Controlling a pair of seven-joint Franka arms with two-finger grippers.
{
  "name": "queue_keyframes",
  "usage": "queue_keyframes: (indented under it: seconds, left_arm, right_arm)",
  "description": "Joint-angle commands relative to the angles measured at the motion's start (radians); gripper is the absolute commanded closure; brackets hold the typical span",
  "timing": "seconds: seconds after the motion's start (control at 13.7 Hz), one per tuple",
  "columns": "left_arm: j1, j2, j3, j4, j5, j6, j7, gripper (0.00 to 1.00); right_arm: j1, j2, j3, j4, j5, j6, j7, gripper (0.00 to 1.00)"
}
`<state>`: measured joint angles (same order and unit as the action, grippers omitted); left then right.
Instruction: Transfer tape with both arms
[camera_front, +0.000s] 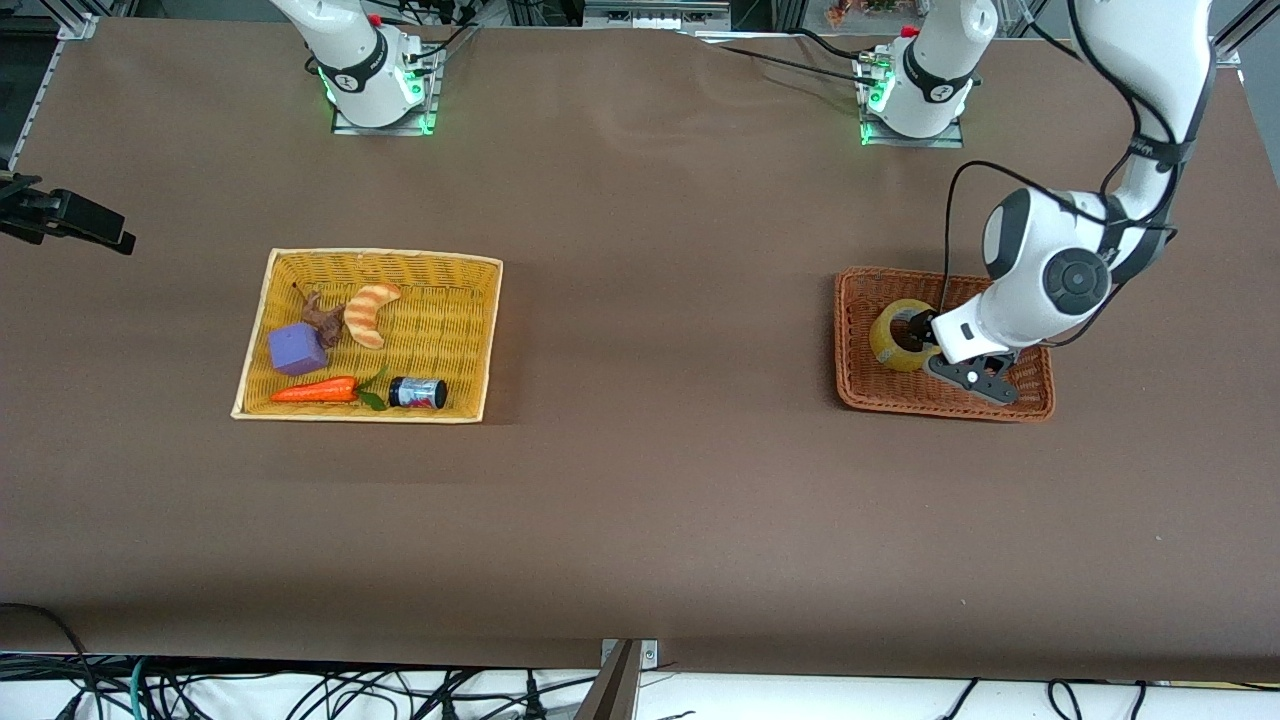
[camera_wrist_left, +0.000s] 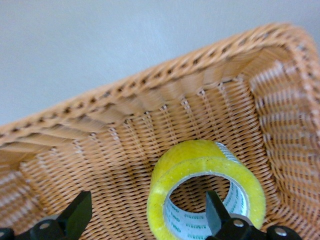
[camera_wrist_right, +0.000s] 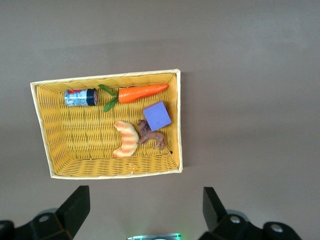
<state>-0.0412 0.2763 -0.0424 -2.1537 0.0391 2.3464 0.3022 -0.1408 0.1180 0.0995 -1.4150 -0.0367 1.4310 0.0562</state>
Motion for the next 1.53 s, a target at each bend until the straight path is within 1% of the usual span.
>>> queue_keyframes:
  seconds: [0.0, 0.07, 0.22, 0.36, 0.51, 0.66, 0.73, 1.02, 1.24, 1.46]
  left_arm:
    - [-0.005, -0.118, -0.001, 0.032, 0.01, -0.06, 0.005, 0.0]
    - [-0.005, -0.143, 0.001, 0.081, 0.01, -0.118, 0.005, 0.0]
    - [0.0, -0.178, -0.001, 0.208, 0.01, -0.262, 0.009, 0.0]
    - [0.001, -0.178, -0.001, 0.381, 0.01, -0.44, 0.005, 0.0]
    - [0.001, -0.177, -0.001, 0.53, 0.015, -0.592, 0.003, 0.0]
    - [0.001, -0.175, 0.003, 0.636, 0.015, -0.698, -0.011, 0.0]
    - [0.001, -0.174, 0.003, 0.67, 0.016, -0.716, -0.032, 0.0]
    - [0.0, -0.172, -0.002, 0.681, 0.01, -0.717, -0.138, 0.0]
    - [-0.003, -0.169, -0.013, 0.68, 0.01, -0.719, -0.182, 0.0]
    - [-0.005, -0.167, -0.013, 0.681, 0.01, -0.72, -0.187, 0.0]
  right_arm:
    - [-0.002, 0.014, 0.003, 0.03, 0.012, -0.012, -0.004, 0.0]
    - [-0.002, 0.014, 0.003, 0.03, 0.012, -0.012, -0.004, 0.0]
    - [-0.002, 0.014, 0.003, 0.03, 0.012, -0.012, -0.004, 0.0]
    - [-0.002, 0.012, 0.003, 0.03, 0.012, -0.012, -0.004, 0.0]
    - [-0.002, 0.014, 0.003, 0.03, 0.012, -0.012, -0.004, 0.0]
    - [-0.002, 0.014, 0.003, 0.03, 0.012, -0.012, -0.006, 0.0]
    - [-0.002, 0.014, 0.003, 0.03, 0.012, -0.012, -0.006, 0.0]
    - [-0.002, 0.014, 0.003, 0.03, 0.012, -0.012, -0.006, 0.0]
    - [-0.002, 0.014, 0.003, 0.03, 0.012, -0.012, -0.006, 0.0]
    - [-0.002, 0.014, 0.003, 0.03, 0.014, -0.012, -0.006, 0.0]
